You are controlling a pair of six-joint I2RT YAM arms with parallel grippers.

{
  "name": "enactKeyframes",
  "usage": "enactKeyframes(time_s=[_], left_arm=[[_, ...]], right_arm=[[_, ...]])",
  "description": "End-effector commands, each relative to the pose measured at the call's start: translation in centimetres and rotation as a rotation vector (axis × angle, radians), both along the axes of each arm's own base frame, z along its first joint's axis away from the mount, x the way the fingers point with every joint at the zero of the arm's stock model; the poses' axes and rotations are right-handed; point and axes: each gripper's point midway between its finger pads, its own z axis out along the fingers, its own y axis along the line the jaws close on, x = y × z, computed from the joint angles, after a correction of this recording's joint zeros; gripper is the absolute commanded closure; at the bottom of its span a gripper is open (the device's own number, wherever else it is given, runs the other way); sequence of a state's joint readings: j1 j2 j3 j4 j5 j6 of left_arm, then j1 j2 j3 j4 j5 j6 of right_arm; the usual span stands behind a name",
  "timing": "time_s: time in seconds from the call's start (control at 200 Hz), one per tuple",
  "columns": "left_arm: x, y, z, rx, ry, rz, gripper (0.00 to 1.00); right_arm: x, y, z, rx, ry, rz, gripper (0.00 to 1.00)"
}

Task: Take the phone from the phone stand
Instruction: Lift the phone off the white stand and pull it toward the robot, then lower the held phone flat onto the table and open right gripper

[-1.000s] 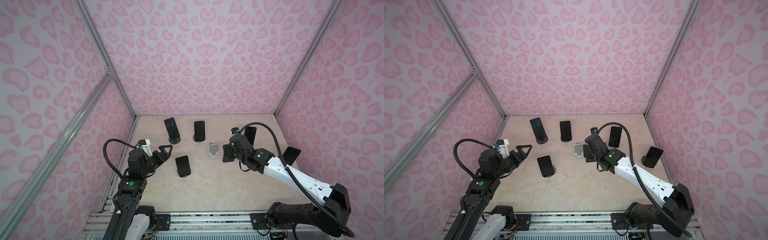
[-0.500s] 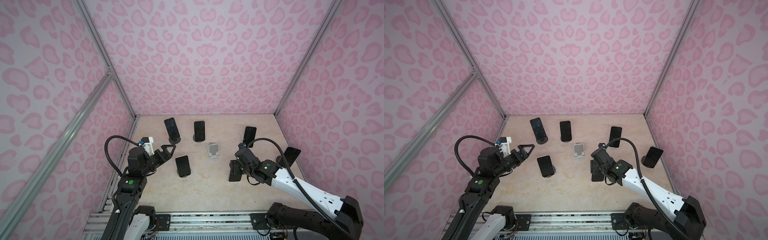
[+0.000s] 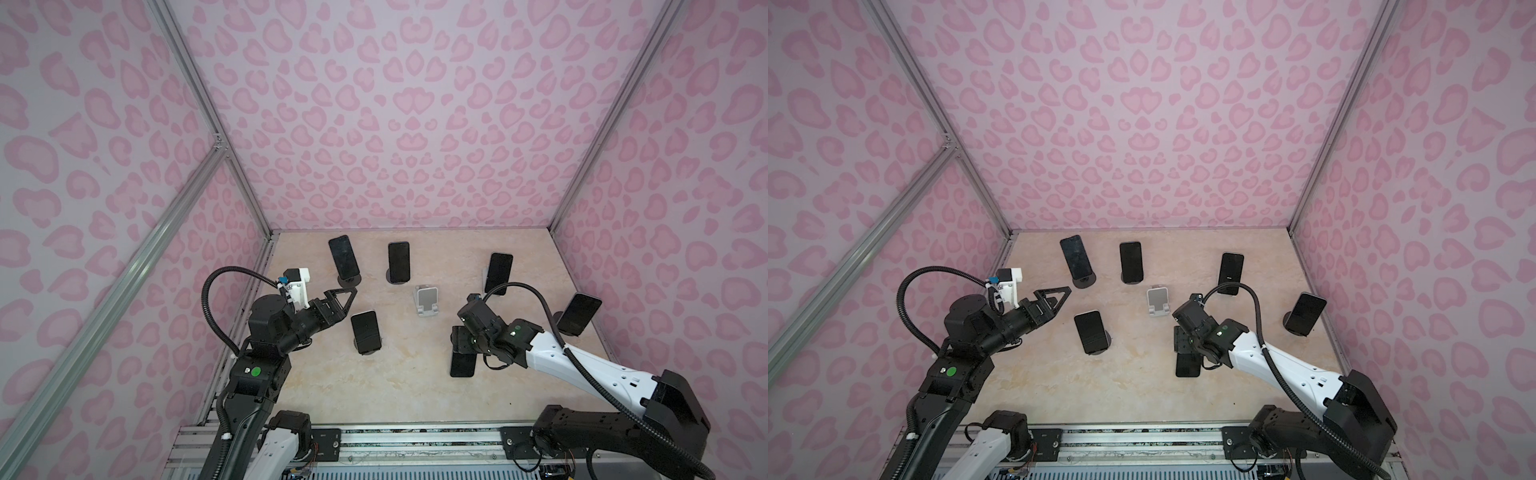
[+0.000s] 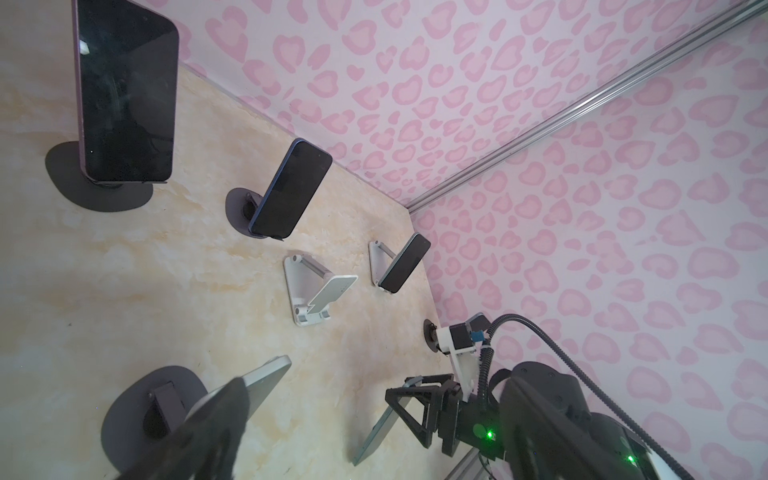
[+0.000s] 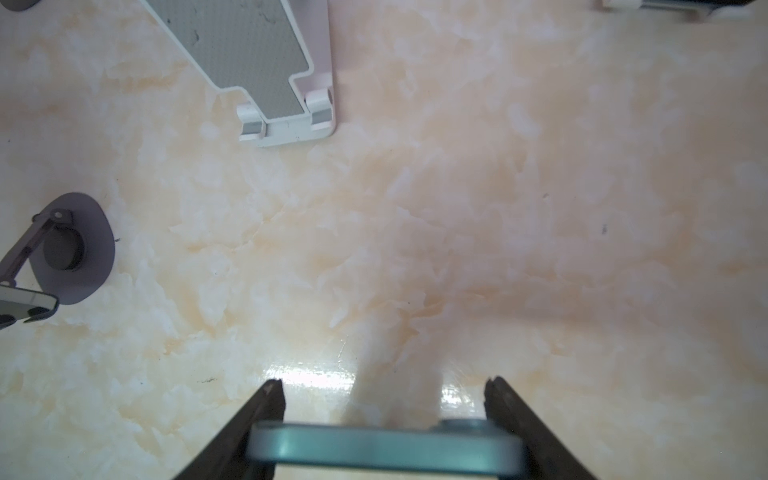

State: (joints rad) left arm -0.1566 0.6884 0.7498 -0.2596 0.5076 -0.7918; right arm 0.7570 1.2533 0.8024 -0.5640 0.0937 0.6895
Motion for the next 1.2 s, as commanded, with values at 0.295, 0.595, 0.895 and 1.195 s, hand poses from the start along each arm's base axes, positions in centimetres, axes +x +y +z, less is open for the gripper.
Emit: enactKeyframes(time_s=[0.295,0.595,0.895,1.195], left_arm=[[0.3,0.2,-0.3,0.001,-0.003,0.017,0.03],[0.3,0.2,-1.5,-0.002,0.023,0.020,0.03],[0.1,0.3,-1.7,0.000,0.032,0.029,0.02],[0.5,0.1,-2.1,0.014,0.059,0.015,0.02]], right_arm=[[1.2,1.7,-3.1,0.015,0.036,-0.035,0.28],[0.9,3.8,-4.4,0.001,0.018,-0.080,0.29],[1.4,5.3,-5.3,-0.090,0.002,-0.076,0.29],[1.6,5.8,-6.4,-0.121,-0.005,-0.077,0.28]])
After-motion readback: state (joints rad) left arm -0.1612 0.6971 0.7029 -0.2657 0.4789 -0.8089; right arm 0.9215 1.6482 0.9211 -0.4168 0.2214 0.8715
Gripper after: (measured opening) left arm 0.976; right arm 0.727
